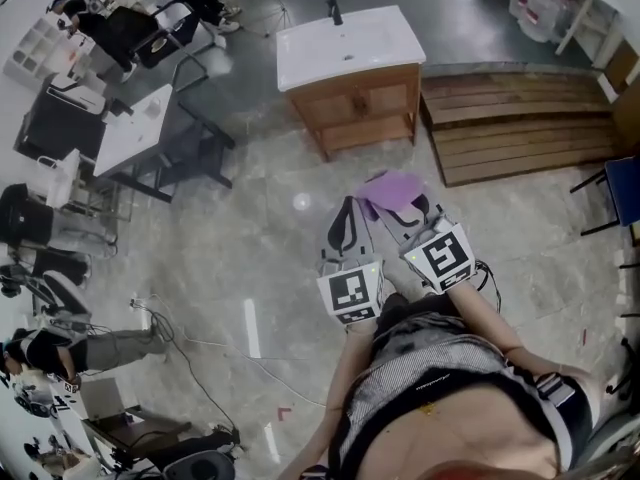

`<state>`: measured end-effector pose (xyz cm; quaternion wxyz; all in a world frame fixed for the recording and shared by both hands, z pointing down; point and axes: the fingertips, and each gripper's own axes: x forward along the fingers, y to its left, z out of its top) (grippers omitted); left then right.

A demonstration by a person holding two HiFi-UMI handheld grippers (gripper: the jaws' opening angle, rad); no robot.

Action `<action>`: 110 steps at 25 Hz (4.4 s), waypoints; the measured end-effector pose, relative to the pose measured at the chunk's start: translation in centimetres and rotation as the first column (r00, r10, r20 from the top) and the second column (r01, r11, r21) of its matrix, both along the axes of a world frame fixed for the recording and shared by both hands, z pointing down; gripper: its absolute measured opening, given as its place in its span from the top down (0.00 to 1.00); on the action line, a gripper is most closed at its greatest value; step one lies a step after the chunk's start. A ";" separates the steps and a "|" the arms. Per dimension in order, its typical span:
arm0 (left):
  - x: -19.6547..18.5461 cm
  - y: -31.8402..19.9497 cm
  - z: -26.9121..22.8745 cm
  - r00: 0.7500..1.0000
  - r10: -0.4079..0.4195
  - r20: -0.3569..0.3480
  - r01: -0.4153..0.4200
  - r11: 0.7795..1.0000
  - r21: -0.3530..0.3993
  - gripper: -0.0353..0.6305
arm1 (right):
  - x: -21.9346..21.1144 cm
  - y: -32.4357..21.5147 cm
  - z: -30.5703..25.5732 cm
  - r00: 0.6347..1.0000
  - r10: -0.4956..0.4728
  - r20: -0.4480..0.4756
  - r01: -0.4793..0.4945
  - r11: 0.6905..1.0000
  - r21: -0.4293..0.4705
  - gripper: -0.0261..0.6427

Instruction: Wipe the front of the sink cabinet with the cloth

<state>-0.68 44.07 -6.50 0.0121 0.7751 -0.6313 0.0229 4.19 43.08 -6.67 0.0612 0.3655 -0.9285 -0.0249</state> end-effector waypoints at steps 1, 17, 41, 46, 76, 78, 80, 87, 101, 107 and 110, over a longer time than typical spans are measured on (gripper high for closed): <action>-0.5 -0.1 0.1 1.000 0.004 -0.002 -0.004 1.000 -0.003 0.95 | -0.4 -0.1 0.1 1.000 0.006 -0.003 -0.006 1.000 0.000 0.69; -5.1 -1.9 1.7 1.000 0.025 -0.013 -0.026 0.998 -0.059 0.94 | -4.3 -1.6 1.2 0.999 0.038 -0.032 -0.040 0.998 -0.039 0.69; -7.1 -17.2 0.9 0.999 -0.041 0.007 0.041 0.997 -0.058 0.95 | -7.0 -17.5 0.9 0.999 -0.041 -0.013 0.040 0.998 -0.038 0.69; -7.1 -20.2 0.8 0.998 -0.069 0.003 0.069 0.996 -0.054 0.95 | -7.1 -20.7 1.0 0.998 -0.068 -0.014 0.067 0.997 -0.032 0.69; -10.3 -30.3 1.2 0.999 -0.034 -0.023 0.033 0.998 -0.048 0.95 | -9.3 -30.6 1.5 0.999 0.011 -0.036 -0.013 0.999 -0.032 0.69; -11.5 -31.6 1.0 1.000 -0.010 -0.024 0.009 0.999 -0.047 0.95 | -10.3 -31.9 1.3 0.999 0.033 -0.042 -0.033 0.999 -0.020 0.69; -12.7 -32.9 0.7 1.000 0.019 -0.022 -0.020 0.999 -0.042 0.95 | -11.4 -33.1 0.9 0.998 0.057 -0.041 -0.057 0.998 -0.005 0.69; -17.3 -36.8 0.6 0.995 0.096 -0.022 -0.097 0.995 -0.036 0.94 | -15.3 -36.6 1.3 0.988 0.143 -0.054 -0.144 0.989 -0.028 0.69; -21.1 -40.8 2.2 0.976 0.217 -0.015 -0.218 0.975 -0.053 0.94 | -16.1 -40.0 2.5 0.949 0.307 -0.067 -0.310 0.950 -0.026 0.69; -20.4 -42.3 2.9 0.982 0.190 -0.014 -0.190 0.980 -0.064 0.95 | -14.8 -41.8 3.3 0.952 0.297 -0.077 -0.300 0.953 -0.034 0.69; -20.3 -43.6 2.7 0.988 0.150 -0.018 -0.151 0.987 -0.062 0.94 | -14.3 -43.5 3.0 0.959 0.275 -0.075 -0.278 0.960 -0.042 0.69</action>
